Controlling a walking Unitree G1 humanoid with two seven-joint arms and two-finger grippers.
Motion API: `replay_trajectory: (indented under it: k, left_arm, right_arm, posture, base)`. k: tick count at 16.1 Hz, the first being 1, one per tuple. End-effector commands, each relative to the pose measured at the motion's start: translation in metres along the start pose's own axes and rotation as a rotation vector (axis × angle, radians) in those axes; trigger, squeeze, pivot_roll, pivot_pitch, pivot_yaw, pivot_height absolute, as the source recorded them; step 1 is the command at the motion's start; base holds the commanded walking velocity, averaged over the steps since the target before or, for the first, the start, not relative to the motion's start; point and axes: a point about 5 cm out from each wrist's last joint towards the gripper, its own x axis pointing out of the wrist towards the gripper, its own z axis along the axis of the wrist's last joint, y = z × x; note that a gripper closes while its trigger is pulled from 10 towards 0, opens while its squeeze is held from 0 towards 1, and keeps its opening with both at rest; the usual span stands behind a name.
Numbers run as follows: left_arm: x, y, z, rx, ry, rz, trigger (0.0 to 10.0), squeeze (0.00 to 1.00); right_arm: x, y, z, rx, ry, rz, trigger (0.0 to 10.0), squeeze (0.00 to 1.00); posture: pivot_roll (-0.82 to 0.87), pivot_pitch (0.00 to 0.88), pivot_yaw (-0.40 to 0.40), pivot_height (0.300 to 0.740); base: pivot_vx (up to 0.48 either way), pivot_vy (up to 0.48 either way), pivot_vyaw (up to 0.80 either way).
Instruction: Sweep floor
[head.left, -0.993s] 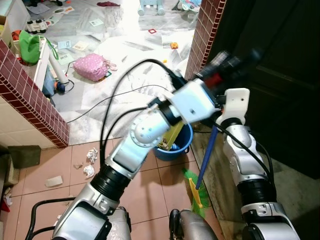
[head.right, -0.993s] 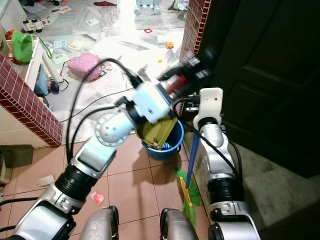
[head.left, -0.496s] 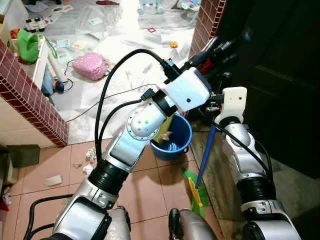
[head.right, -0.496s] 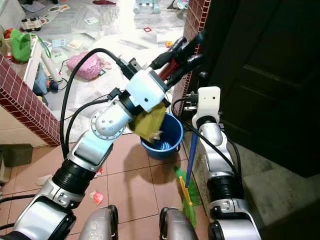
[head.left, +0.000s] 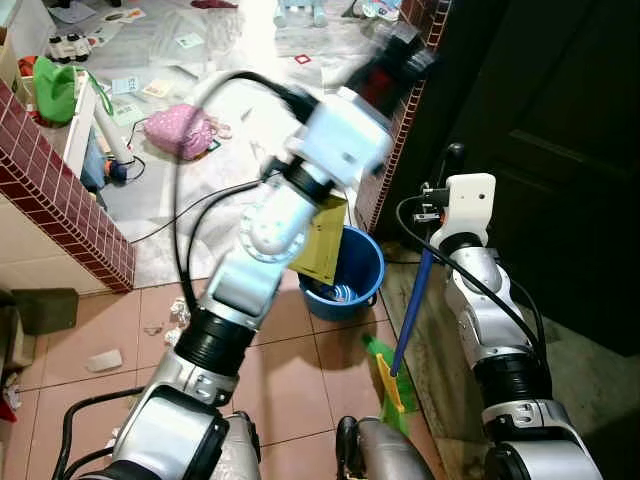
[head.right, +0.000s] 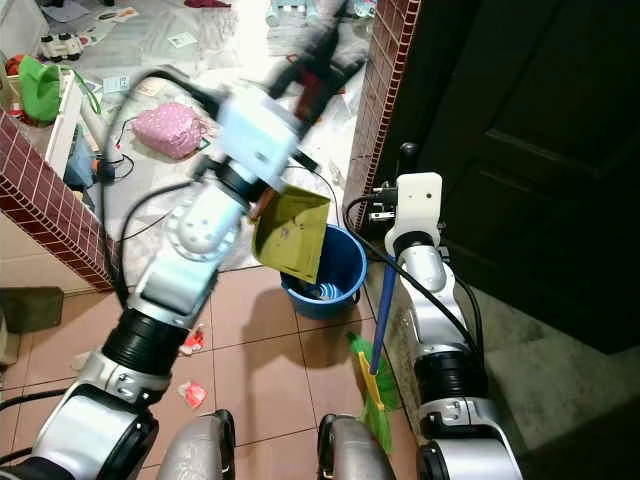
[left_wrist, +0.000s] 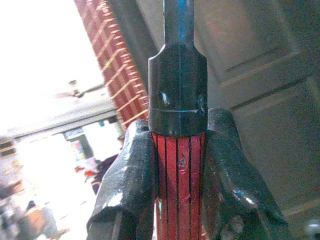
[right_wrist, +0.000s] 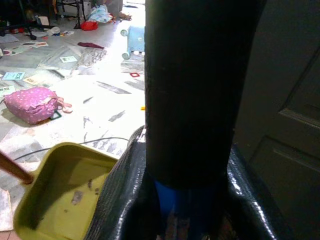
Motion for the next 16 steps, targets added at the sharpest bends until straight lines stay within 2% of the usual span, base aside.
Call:
replay_trajectory:
  k: [1, 2, 3, 4, 5, 6, 9, 11, 12, 13, 14, 15, 16]
  left_arm:
    - [0.014, 0.017, 0.025, 0.043, -0.118, 0.065, 10.0, 0.00]
    - [0.016, 0.028, 0.028, 0.062, -0.130, 0.125, 10.0, 0.00]
    - [0.016, 0.031, 0.029, 0.066, -0.133, 0.146, 10.0, 0.00]
    - [0.018, 0.051, 0.034, 0.066, -0.140, 0.256, 10.0, 0.00]
    - [0.019, 0.057, 0.036, 0.068, -0.144, 0.284, 10.0, 0.00]
    - [0.022, 0.071, 0.044, 0.106, -0.165, 0.342, 10.0, 0.00]
    - [0.021, 0.092, 0.054, 0.183, -0.182, 0.405, 10.0, 0.00]
    - [0.014, 0.105, 0.049, 0.219, -0.143, 0.433, 10.0, 0.00]
    - [0.009, 0.108, 0.043, 0.217, -0.114, 0.433, 10.0, 0.00]
    - [0.004, 0.112, 0.036, 0.180, -0.069, 0.440, 10.0, 0.00]
    - [-0.006, 0.116, 0.026, 0.179, 0.000, 0.459, 10.0, 0.00]
    - [-0.018, 0.120, 0.018, 0.223, 0.053, 0.484, 10.0, 0.00]
    - [-0.025, 0.122, 0.014, 0.226, 0.081, 0.510, 10.0, 0.00]
  right_arm:
    - [0.000, -0.001, 0.003, -0.012, -0.024, -0.012, 10.0, 0.00]
    - [-0.001, 0.000, 0.002, -0.011, -0.026, -0.012, 10.0, 0.00]
    - [0.000, 0.000, 0.002, -0.011, -0.026, -0.012, 10.0, 0.00]
    - [0.001, 0.001, 0.003, -0.008, -0.032, -0.013, 10.0, 0.00]
    - [0.001, 0.001, 0.004, -0.007, -0.036, -0.014, 10.0, 0.00]
    - [0.002, 0.000, 0.005, -0.003, -0.041, -0.018, 10.0, 0.00]
    - [0.003, 0.007, 0.001, -0.004, -0.029, 0.011, 10.0, 0.00]
    - [0.005, 0.008, 0.004, 0.001, -0.035, 0.014, 10.0, 0.00]
    - [0.005, 0.009, 0.004, 0.002, -0.036, 0.015, 10.0, 0.00]
    - [0.005, 0.009, 0.003, 0.001, -0.036, 0.016, 10.0, 0.00]
    - [0.004, 0.008, 0.001, -0.001, -0.033, 0.017, 10.0, 0.00]
    - [0.002, 0.006, -0.001, -0.006, -0.026, 0.019, 10.0, 0.00]
    - [0.002, 0.006, -0.001, -0.009, -0.025, 0.022, 10.0, 0.00]
  posture:
    - [-0.03, 0.136, -0.026, 0.740]
    - [-0.03, 0.134, -0.025, 0.740]
    - [-0.03, 0.132, -0.024, 0.740]
    - [-0.03, 0.126, -0.018, 0.740]
    - [-0.03, 0.126, -0.017, 0.740]
    - [-0.01, 0.131, -0.020, 0.740]
    - [0.00, 0.119, -0.035, 0.740]
    - [0.00, 0.116, -0.039, 0.740]
    - [0.01, 0.116, -0.040, 0.740]
    - [0.01, 0.117, -0.041, 0.740]
    - [0.00, 0.122, -0.049, 0.740]
    - [0.00, 0.124, -0.054, 0.740]
    - [0.00, 0.124, -0.054, 0.740]
  base:
    - [0.000, 0.000, 0.00]
    - [0.000, 0.000, 0.00]
    - [0.000, 0.000, 0.00]
    - [0.000, 0.000, 0.00]
    - [0.000, 0.000, 0.00]
    - [0.000, 0.000, 0.00]
    - [0.000, 0.000, 0.00]
    - [0.000, 0.000, 0.00]
    - [0.000, 0.000, 0.00]
    - [0.000, 0.000, 0.00]
    - [0.000, 0.000, 0.00]
    - [0.000, 0.000, 0.00]
    - [0.000, 0.000, 0.00]
